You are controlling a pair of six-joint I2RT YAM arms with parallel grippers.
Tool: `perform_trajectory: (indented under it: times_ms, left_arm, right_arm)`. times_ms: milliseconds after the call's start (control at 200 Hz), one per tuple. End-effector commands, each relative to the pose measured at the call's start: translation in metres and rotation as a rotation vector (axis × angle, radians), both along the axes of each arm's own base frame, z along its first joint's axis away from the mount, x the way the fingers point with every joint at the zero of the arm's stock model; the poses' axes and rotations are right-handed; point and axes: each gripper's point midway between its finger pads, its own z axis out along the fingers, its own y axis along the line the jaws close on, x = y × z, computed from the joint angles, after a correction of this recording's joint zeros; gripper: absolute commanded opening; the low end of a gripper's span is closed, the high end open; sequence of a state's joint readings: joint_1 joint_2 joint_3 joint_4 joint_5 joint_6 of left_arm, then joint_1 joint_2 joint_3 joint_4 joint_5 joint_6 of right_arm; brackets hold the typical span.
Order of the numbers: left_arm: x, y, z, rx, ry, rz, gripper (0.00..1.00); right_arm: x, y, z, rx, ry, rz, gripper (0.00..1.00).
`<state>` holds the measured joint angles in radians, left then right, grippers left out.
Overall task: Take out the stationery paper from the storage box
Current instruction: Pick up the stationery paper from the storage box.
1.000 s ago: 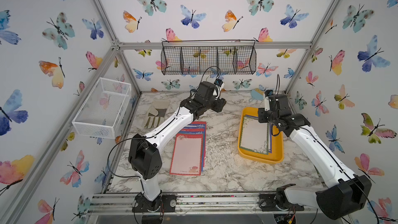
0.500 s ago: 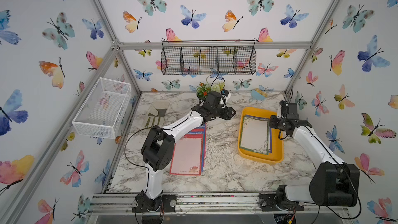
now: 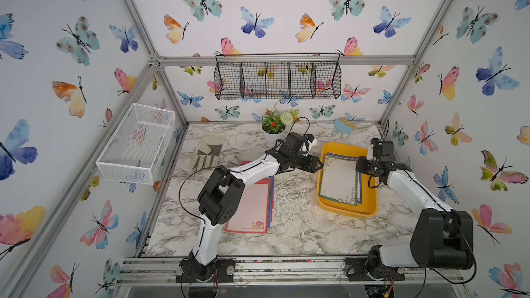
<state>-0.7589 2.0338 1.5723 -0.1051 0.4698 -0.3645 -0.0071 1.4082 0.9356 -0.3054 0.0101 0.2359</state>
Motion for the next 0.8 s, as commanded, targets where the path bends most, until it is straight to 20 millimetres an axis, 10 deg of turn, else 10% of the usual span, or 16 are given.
perform_trajectory:
  times_ms: [0, 791]
  left_arm:
    - [-0.005, -0.003, -0.002, -0.025, 0.018, -0.027, 0.60]
    - [-0.017, -0.006, -0.028, -0.010, 0.098, -0.052, 0.61]
  right_arm:
    - [0.001, 0.001, -0.002, 0.015, -0.009, 0.008, 0.38]
    - [-0.010, 0.002, -0.024, 0.074, 0.000, 0.027, 0.42]
